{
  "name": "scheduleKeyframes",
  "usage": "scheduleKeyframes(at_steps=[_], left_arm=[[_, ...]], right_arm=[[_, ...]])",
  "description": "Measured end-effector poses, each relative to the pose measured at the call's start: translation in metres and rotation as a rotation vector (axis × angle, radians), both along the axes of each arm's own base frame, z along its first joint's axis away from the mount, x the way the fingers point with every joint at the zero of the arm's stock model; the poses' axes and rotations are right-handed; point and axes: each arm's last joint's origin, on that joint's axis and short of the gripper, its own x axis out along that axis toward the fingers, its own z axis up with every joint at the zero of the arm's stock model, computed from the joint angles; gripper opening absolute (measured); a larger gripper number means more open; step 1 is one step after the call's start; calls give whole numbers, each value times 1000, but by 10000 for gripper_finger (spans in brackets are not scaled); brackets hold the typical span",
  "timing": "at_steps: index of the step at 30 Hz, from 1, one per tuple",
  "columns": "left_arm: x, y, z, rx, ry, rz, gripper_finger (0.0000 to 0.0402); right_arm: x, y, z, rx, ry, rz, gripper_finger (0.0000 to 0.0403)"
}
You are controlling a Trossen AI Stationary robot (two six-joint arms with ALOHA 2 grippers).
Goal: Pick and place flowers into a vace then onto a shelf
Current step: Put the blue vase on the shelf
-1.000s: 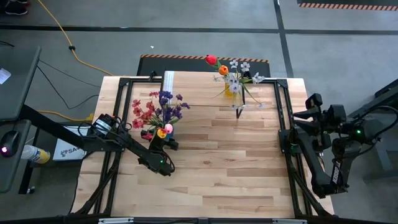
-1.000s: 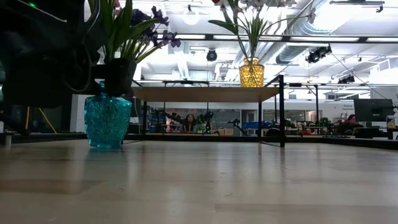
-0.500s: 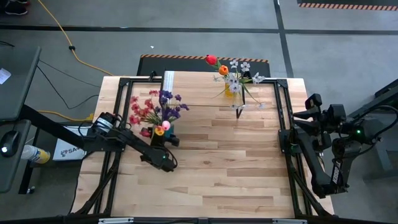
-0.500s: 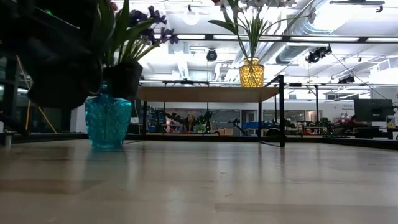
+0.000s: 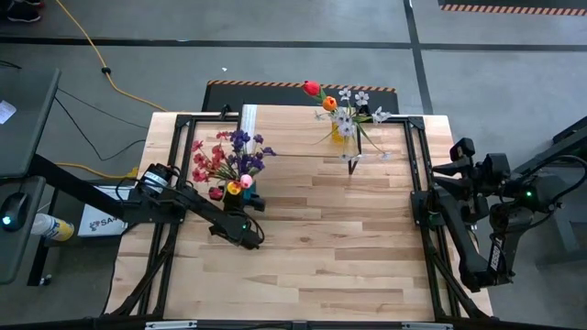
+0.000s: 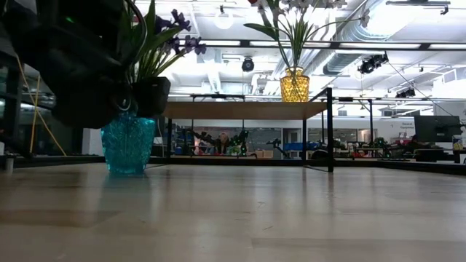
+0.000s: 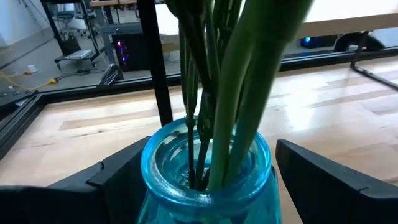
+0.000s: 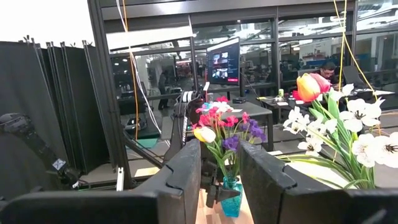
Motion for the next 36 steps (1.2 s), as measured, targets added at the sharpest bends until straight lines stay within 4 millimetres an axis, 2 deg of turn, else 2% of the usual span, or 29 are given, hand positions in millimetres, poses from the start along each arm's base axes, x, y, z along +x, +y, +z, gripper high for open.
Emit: scheduleKeyframes(at_steps=[5,8,18,29,36], left_arm=[[0,0,0,-11,1,7,366],[0,0,0,-14,1,8,351],[2,-1,0,-9,-42,-3,235],[2,-1,0,-21,-59,10,235],[11,-6,11,-76,-71,50,234]], right_arm=[[0,0,0,-1,0,0,99],[0,0,0,-1,1,1,99],[0,0,0,-1,4,7,99],[0,0,0,-2,9,15,99],[0,0,0,2,12,21,99]])
